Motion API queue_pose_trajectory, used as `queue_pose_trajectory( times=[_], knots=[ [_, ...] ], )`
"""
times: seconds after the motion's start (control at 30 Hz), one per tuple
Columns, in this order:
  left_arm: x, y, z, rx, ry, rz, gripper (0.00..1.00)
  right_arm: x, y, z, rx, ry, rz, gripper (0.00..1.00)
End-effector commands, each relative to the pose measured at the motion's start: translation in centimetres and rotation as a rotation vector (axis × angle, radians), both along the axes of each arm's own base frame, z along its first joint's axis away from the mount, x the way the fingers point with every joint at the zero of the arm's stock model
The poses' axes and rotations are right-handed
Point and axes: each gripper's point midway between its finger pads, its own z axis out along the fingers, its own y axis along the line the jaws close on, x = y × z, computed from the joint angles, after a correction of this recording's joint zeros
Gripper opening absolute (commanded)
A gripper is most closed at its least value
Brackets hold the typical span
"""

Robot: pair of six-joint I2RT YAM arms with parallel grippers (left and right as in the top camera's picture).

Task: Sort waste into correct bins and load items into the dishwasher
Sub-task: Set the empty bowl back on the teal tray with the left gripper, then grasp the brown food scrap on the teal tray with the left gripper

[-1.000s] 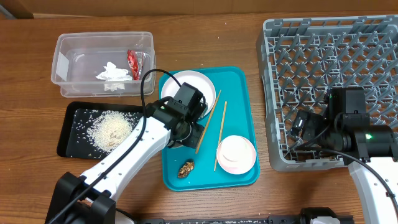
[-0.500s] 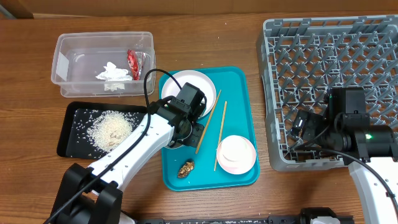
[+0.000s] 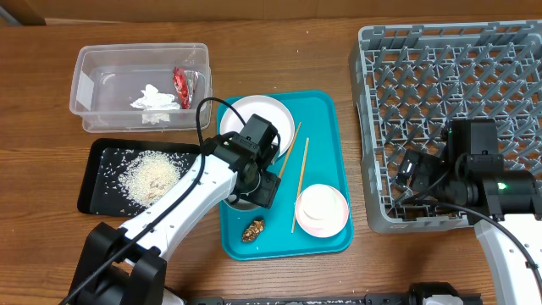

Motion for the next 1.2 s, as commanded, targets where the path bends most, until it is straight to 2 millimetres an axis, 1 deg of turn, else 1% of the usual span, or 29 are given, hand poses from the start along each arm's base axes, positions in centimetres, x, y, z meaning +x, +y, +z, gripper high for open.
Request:
queue_pose_trajectory(
  times=[0.0, 0.07, 0.2, 0.33, 0.53, 0.63, 0.9, 1.03, 1.07, 1.1, 1.17],
  knots=[
    [-0.3, -1.7, 1.6, -0.058, 0.015, -0.013, 0.66, 0.5, -0.2, 1.2, -0.011, -0.042, -0.002, 1.00],
    [-0.8, -1.8, 1.8, -0.039, 0.015, -0.034, 0.66, 0.5, -0.2, 1.2, -0.011, -0.042, -0.002, 1.00],
    [-2.7, -1.7, 1.6, 0.017, 0.051, -0.077, 0.66, 0.5, -0.2, 1.2, -0.011, -0.042, -0.002, 1.00],
    [-4.3, -0.6, 1.4, 0.103, 0.091, -0.054, 0.63, 0.5, -0.2, 1.2, -0.011, -0.042, -0.002, 1.00],
    [-6.4, 0.5, 0.5, 0.159, 0.162, -0.009, 0.60, 0.5, -0.2, 1.2, -0.011, -0.042, -0.002, 1.00],
    [-7.1, 0.9, -0.4, 0.174, 0.178, -0.015, 0.61, 0.5, -0.2, 1.2, -0.011, -0.042, -0.002, 1.00],
    [-8.5, 1.8, -3.9, 0.179, 0.190, -0.019, 0.60, 0.5, -0.2, 1.2, -0.011, -0.041, -0.002, 1.00],
    [-8.5, 1.8, -5.1, 0.165, 0.173, -0.019, 0.53, 0.5, -0.2, 1.2, -0.011, -0.041, -0.002, 1.00],
    [-8.5, 1.8, -5.3, 0.161, 0.168, -0.018, 0.50, 0.5, -0.2, 1.2, -0.011, -0.041, -0.001, 1.00],
    [-8.4, 1.7, -5.3, 0.155, 0.166, -0.018, 0.45, 0.5, -0.2, 1.2, -0.011, -0.041, -0.001, 1.00],
    [-8.0, 1.5, -5.4, 0.151, 0.151, -0.018, 0.26, 0.5, -0.2, 1.2, -0.011, -0.041, -0.002, 1.00]
  ],
)
